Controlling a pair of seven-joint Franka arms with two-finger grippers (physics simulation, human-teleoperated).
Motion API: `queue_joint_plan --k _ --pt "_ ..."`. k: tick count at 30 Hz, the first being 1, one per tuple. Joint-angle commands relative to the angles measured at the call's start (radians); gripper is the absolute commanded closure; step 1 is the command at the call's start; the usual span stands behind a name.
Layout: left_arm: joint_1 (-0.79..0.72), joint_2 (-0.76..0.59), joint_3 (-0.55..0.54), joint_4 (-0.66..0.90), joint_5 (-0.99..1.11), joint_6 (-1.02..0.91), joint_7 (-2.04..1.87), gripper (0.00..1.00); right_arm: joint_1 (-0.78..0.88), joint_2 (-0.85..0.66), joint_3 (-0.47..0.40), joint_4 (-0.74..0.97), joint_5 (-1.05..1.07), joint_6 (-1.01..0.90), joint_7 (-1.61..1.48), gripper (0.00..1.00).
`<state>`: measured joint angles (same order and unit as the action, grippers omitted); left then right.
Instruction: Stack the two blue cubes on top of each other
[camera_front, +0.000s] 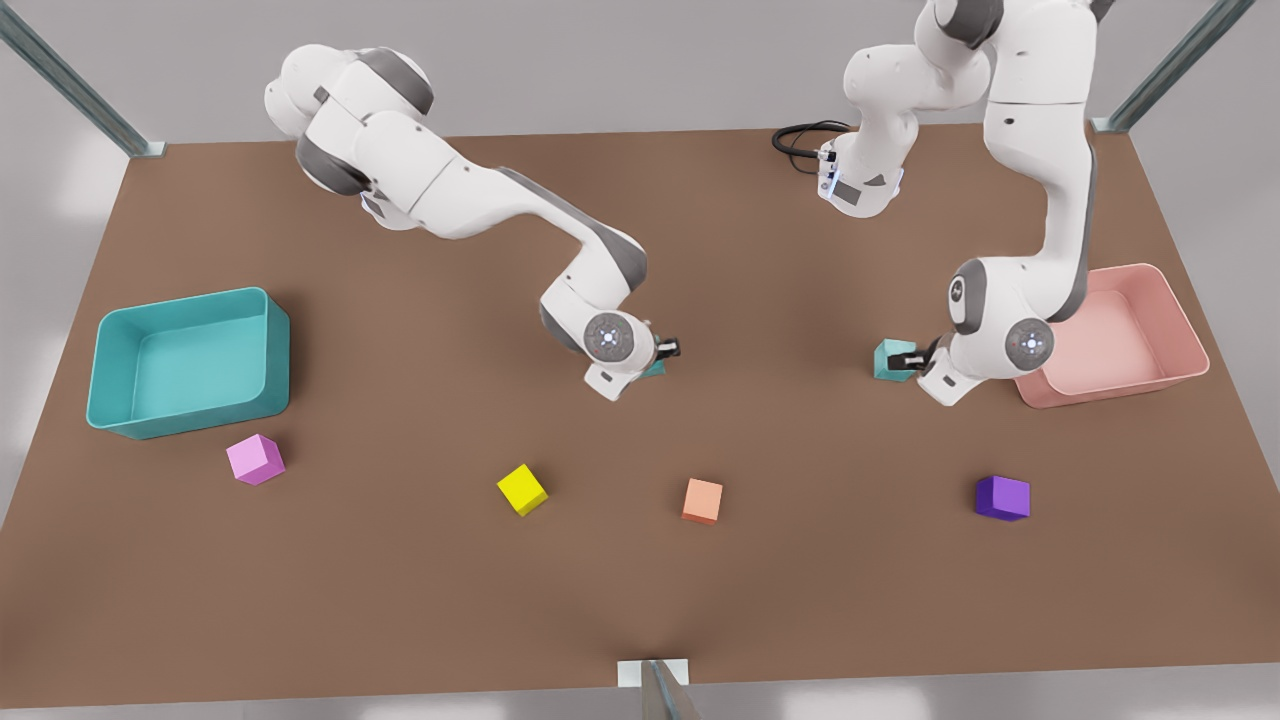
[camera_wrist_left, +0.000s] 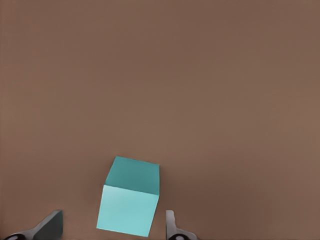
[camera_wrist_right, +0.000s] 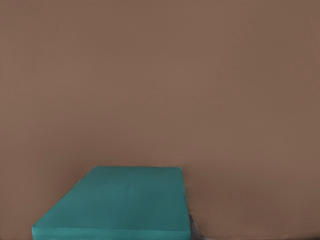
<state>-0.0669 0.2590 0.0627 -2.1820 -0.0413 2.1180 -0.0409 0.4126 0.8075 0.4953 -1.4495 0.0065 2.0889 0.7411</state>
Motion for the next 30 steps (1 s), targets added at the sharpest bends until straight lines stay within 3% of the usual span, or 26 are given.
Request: queue_joint_plan --k 1,7,8,9,10,14,19,22,24,26,28,30 --pt "-0.028 0.016 0.019 0.001 -0.002 0.071 -0.154 0.00 0.011 0.027 -0.001 0.017 -0.019 0.031 0.834 0.52" --pt "-0.057 0.028 0.019 -0.004 -0.043 0.077 -0.145 0.00 0.029 0.105 -0.001 0.021 -0.019 0.105 0.842 0.51" --pt "-0.057 0.028 0.019 -0.018 -0.042 0.079 -0.117 0.00 0.029 0.107 -0.001 0.020 -0.019 0.112 0.842 0.45" --pt "-0.057 0.023 0.019 -0.050 -0.042 0.082 -0.091 0.00 0.029 0.111 -0.001 0.021 -0.019 0.115 0.842 0.03" --pt "-0.057 0.022 0.019 -0.071 -0.040 0.102 -0.088 0.00 0.029 0.111 -0.001 0.021 -0.020 0.115 0.840 0.00" --pt "-0.057 0.022 0.019 -0.078 -0.015 0.106 -0.071 0.00 0.014 0.095 -0.001 0.047 -0.026 0.102 0.833 0.00" --pt "-0.054 0.025 0.019 -0.088 0.004 0.096 0.205 0.00 -0.097 -0.039 0.003 0.051 -0.029 0.014 0.684 0.00" --pt "-0.054 0.028 0.019 -0.090 0.006 0.097 0.203 0.00 -0.368 -0.047 -0.009 0.038 -0.040 -0.314 0.006 0.00" --pt "-0.050 0.028 0.019 -0.096 0.006 0.097 0.203 0.00 -0.445 -0.008 -0.076 0.035 -0.079 -0.375 -0.317 0.00" --pt "-0.048 0.031 0.019 -0.096 0.006 0.097 0.203 0.00 -0.502 -0.030 -0.178 0.086 -0.195 -0.423 -0.902 0.00" --pt "-0.047 0.039 0.019 -0.096 0.006 0.099 0.202 0.00 -0.535 -0.105 -0.179 0.248 -0.298 -0.628 -1.157 0.00" --pt "-0.047 0.054 0.019 -0.098 0.006 0.102 0.197 0.00 -0.540 -0.327 -0.181 0.225 -0.295 -0.777 -1.086 0.01"
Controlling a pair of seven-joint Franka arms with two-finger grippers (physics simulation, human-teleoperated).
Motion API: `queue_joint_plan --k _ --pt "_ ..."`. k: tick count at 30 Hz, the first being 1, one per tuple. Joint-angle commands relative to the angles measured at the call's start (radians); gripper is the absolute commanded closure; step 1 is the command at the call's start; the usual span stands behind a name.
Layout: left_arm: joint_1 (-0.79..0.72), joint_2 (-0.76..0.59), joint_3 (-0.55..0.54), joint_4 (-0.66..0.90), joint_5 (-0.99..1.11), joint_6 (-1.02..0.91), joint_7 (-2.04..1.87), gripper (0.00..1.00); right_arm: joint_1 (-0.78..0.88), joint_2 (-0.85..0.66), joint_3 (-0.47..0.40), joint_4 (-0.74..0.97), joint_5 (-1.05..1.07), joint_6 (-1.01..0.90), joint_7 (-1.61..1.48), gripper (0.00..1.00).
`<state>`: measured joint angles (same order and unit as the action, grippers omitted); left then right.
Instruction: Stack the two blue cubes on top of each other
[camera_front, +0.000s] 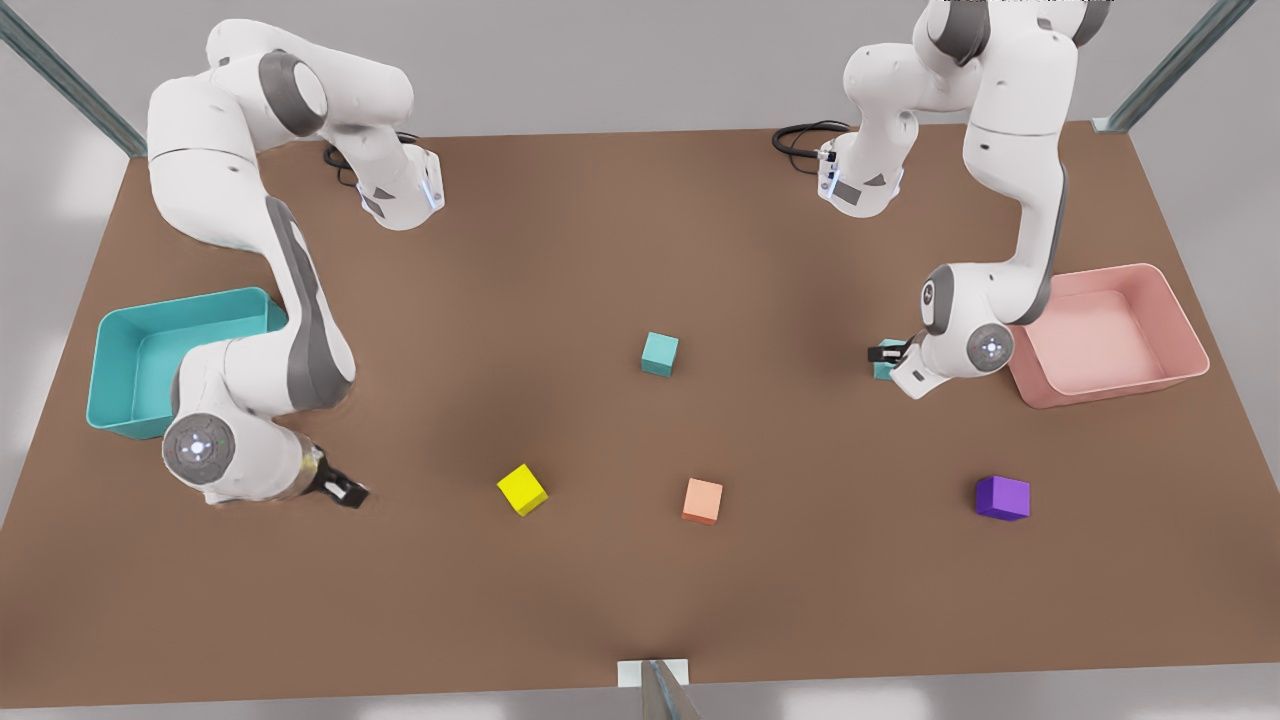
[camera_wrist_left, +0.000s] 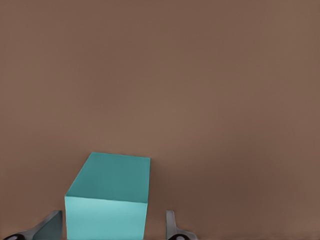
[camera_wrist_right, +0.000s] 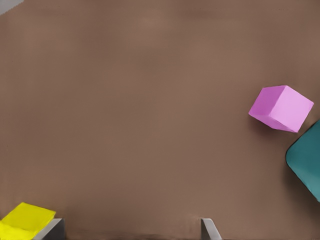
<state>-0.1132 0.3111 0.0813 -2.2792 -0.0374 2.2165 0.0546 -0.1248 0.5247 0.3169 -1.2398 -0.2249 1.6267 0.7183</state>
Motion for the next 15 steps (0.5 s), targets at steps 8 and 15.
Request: queue_joint_plan --k 8,15 --pt "0.010 0.051 0.002 0.000 0.002 0.011 0.100 0.08 -0.078 -0.285 -0.010 -0.152 0.067 -0.268 -0.918 0.00" --pt "-0.005 0.011 0.002 0.090 0.001 -0.125 0.084 0.38 -0.072 -0.279 -0.009 -0.153 0.056 -0.280 -0.918 0.00"
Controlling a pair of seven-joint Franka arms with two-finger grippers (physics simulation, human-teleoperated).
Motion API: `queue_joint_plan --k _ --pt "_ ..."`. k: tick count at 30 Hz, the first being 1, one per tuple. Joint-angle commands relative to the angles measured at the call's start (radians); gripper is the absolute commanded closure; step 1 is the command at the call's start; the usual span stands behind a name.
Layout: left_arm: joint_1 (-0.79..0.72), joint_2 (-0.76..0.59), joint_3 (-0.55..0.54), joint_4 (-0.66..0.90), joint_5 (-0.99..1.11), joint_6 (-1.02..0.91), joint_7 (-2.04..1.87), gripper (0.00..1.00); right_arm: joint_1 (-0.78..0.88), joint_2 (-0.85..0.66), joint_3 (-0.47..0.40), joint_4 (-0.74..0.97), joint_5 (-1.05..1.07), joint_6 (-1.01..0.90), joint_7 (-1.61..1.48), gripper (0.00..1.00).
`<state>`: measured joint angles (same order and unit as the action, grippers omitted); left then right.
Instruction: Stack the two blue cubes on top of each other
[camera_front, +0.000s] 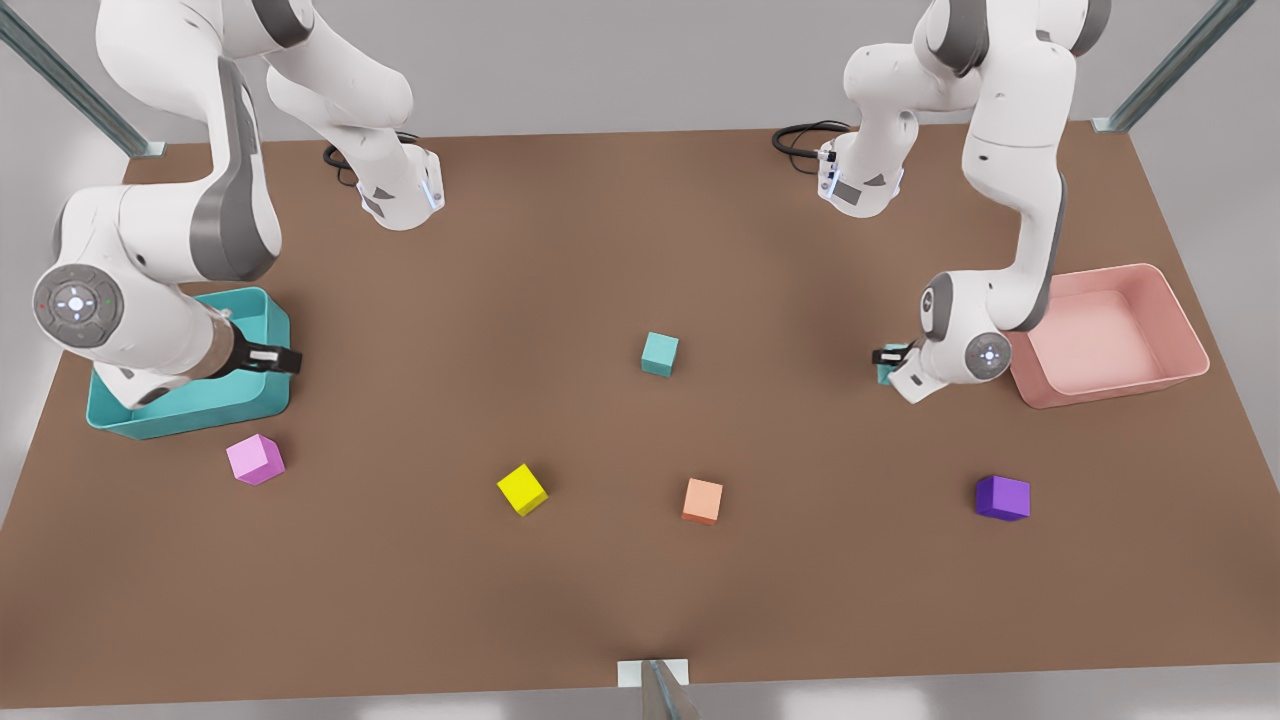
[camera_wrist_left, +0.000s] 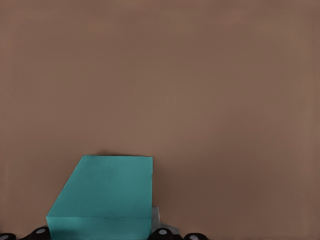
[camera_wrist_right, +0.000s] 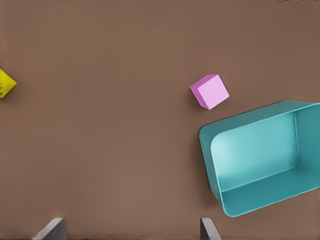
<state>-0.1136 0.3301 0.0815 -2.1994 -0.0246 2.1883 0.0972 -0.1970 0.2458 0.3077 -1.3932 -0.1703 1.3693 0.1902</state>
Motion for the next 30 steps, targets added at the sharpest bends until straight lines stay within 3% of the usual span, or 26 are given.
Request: queue_joint_plan --k 1,4,6,8,13,20,30 --pt "-0.005 -0.020 -0.012 0.099 -0.011 -0.226 0.007 0.37 0.001 0.000 0.001 0.000 0.002 -0.022 -0.390 0.00" --pt "-0.018 -0.009 -0.121 0.201 -0.012 -0.262 -0.155 0.37 0.001 0.001 0.001 0.000 0.003 -0.022 -0.390 0.00" --pt "-0.031 0.006 -0.298 0.251 -0.018 -0.262 -0.407 0.37 0.001 0.001 0.002 0.000 0.003 -0.022 -0.390 0.00" --pt "-0.075 0.148 -0.456 0.417 -0.014 -0.262 -0.714 0.37 0.001 0.003 0.002 0.000 0.003 -0.024 -0.390 0.00" --pt "-0.242 0.248 -0.466 0.503 -0.012 -0.242 -0.982 0.37 0.002 0.004 0.004 0.000 0.005 -0.030 -0.390 0.00" --pt "-0.299 0.291 -0.466 0.607 -0.011 -0.242 -1.073 0.37 0.004 0.006 0.005 -0.001 0.003 -0.032 -0.390 0.00" --pt "-0.353 0.343 -0.465 0.618 0.006 -0.206 -1.099 0.37 0.005 0.007 0.007 -0.001 0.002 -0.039 -0.391 0.00"
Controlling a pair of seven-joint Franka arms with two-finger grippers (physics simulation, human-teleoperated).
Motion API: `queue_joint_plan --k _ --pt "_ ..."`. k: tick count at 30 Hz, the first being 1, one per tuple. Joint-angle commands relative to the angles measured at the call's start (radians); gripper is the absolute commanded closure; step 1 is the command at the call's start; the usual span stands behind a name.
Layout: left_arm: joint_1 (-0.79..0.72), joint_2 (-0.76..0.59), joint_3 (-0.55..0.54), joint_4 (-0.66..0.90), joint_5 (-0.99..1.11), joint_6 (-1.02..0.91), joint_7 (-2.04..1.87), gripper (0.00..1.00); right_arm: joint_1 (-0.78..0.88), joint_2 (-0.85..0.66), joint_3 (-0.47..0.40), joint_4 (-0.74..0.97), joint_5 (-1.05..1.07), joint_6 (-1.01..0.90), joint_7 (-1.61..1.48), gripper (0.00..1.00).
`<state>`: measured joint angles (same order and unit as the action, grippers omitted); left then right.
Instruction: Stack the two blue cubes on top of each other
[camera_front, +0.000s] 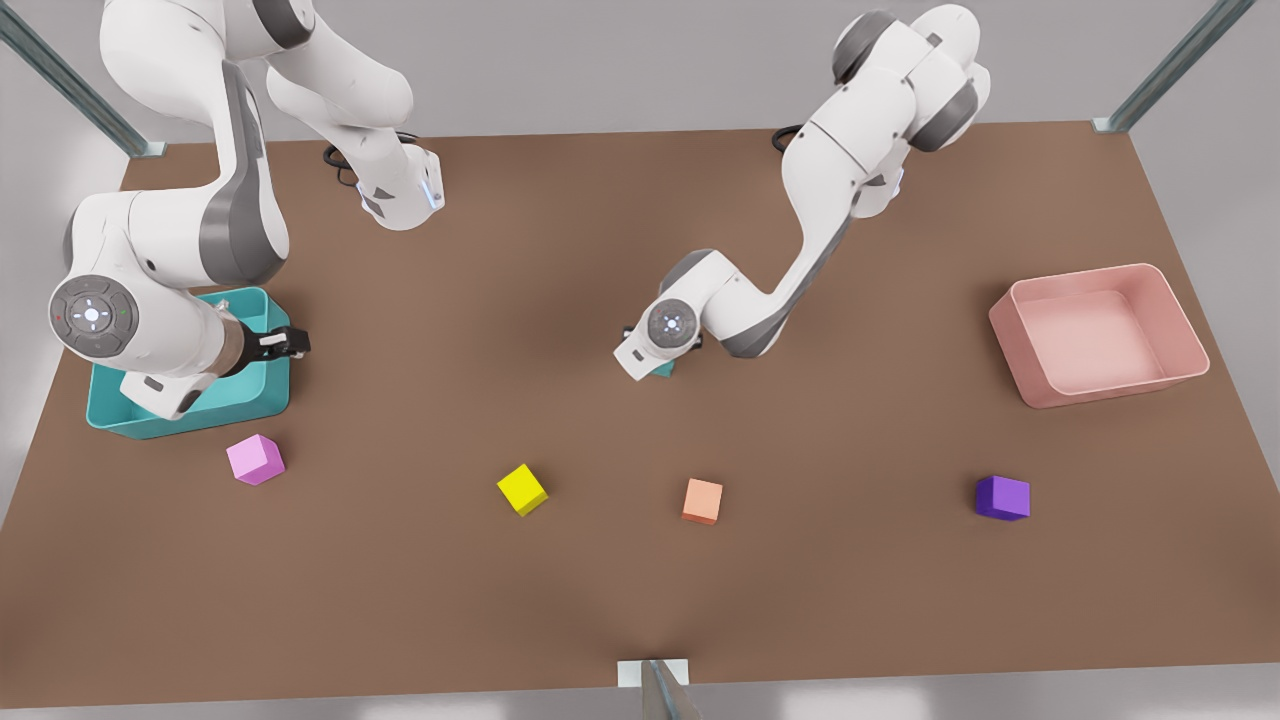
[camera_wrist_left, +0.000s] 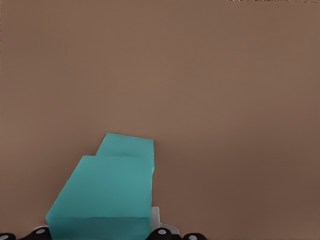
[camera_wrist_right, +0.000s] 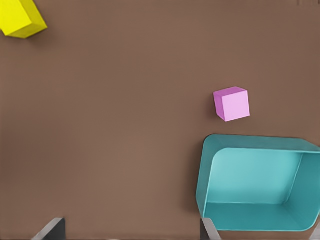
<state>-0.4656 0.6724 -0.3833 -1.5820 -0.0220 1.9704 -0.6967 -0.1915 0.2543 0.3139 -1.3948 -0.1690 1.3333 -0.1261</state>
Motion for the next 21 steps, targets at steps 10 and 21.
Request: queue_joint_plan --k 10,21 --pt "-0.015 0.009 0.000 -0.003 0.001 0.005 -0.340 0.00 0.006 0.000 0.002 -0.006 -0.001 -0.003 -0.073 0.00" --pt "-0.001 -0.146 -0.006 0.002 -0.033 -0.188 -0.357 0.00 0.017 0.000 0.002 -0.009 -0.003 -0.003 -0.066 0.00"
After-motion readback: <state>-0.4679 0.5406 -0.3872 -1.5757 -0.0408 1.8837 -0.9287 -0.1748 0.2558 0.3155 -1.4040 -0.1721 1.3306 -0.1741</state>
